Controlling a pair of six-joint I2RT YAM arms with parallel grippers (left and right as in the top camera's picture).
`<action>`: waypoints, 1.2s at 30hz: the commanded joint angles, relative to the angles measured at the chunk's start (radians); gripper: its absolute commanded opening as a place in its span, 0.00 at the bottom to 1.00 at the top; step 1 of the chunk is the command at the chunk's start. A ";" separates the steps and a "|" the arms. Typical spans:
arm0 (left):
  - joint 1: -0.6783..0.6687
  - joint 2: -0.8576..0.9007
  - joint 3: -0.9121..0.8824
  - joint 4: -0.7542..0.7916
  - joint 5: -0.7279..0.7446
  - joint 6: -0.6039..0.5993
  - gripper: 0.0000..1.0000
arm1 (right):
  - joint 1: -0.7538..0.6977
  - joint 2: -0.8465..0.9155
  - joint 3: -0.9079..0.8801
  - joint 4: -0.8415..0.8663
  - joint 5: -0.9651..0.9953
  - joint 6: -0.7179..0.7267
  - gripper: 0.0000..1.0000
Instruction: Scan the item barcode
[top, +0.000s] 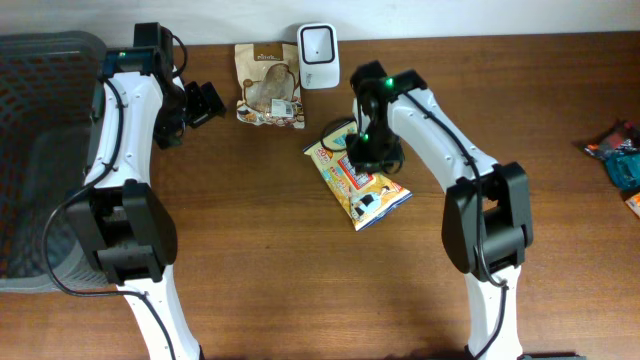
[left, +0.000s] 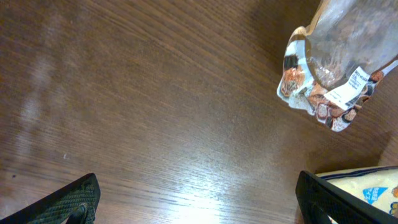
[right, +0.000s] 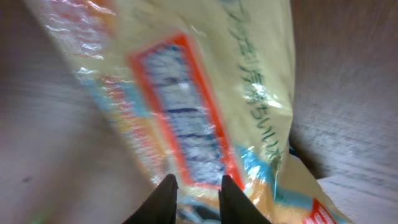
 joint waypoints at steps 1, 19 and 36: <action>0.007 -0.021 0.013 0.000 -0.013 -0.009 0.99 | -0.027 0.002 -0.105 0.035 0.153 0.102 0.24; -0.094 -0.020 0.013 -0.012 0.475 0.358 0.96 | -0.055 -0.195 0.178 -0.312 0.179 0.117 0.99; -0.478 0.186 -0.023 0.280 0.203 0.362 0.00 | -0.054 -0.182 -0.485 0.348 -0.173 0.287 0.04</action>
